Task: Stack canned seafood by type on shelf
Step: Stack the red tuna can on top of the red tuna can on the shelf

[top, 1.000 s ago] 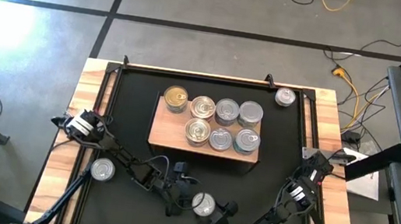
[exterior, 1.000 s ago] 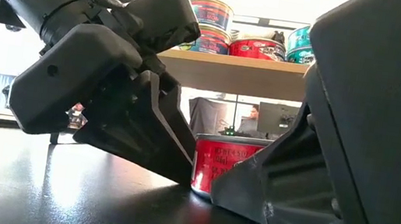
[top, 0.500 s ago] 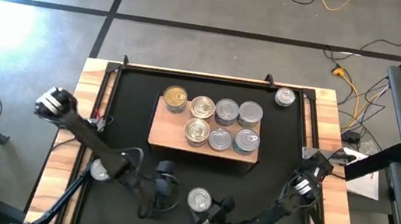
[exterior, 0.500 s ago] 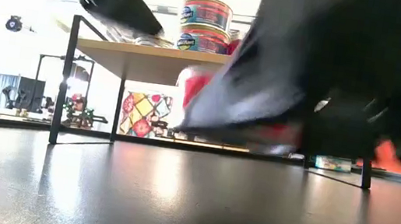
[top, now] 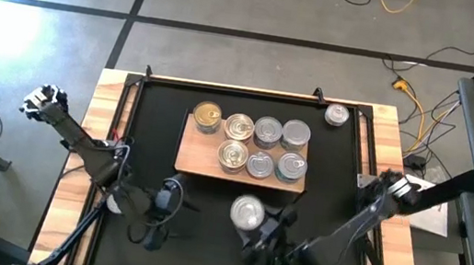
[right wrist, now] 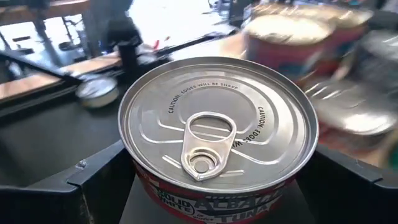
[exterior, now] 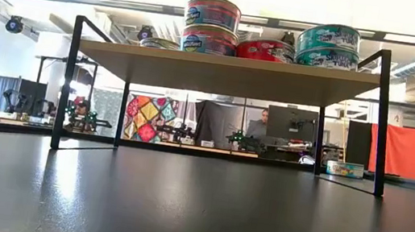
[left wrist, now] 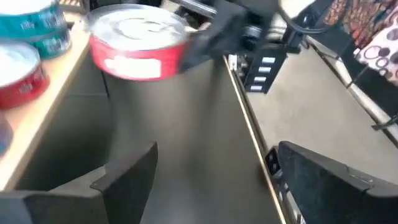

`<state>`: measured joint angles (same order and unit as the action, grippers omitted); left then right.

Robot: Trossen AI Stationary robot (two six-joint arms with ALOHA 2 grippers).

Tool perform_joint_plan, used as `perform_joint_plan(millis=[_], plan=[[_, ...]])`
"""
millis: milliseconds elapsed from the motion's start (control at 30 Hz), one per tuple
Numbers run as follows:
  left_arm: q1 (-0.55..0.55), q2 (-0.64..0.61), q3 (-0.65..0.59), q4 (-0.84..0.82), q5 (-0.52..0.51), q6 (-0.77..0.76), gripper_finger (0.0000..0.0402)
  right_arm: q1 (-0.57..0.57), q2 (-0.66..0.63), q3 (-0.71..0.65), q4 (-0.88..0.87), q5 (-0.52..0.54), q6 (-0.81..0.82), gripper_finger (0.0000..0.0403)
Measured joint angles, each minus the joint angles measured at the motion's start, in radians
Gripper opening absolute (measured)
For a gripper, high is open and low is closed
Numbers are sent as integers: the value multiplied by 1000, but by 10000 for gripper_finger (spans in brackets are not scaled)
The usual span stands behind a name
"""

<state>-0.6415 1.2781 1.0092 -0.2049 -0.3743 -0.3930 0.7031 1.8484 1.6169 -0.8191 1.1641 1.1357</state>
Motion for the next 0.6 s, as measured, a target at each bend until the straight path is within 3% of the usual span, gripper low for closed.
perform_joint_plan(millis=[133,233,433,600], plan=[[3,12,107,-28,-7,21,318,-23,-96,0,-159,25,48,370],[24,56,246,-137,-34,56,318,-51,-134,0,-246,30,68,370],[143,182,519,-371,-2,160,318,-125,-131,-1,-257,41,23,370],[254,253,672,-500,-55,212,318,-145,-99,-2,-265,30,77,370]])
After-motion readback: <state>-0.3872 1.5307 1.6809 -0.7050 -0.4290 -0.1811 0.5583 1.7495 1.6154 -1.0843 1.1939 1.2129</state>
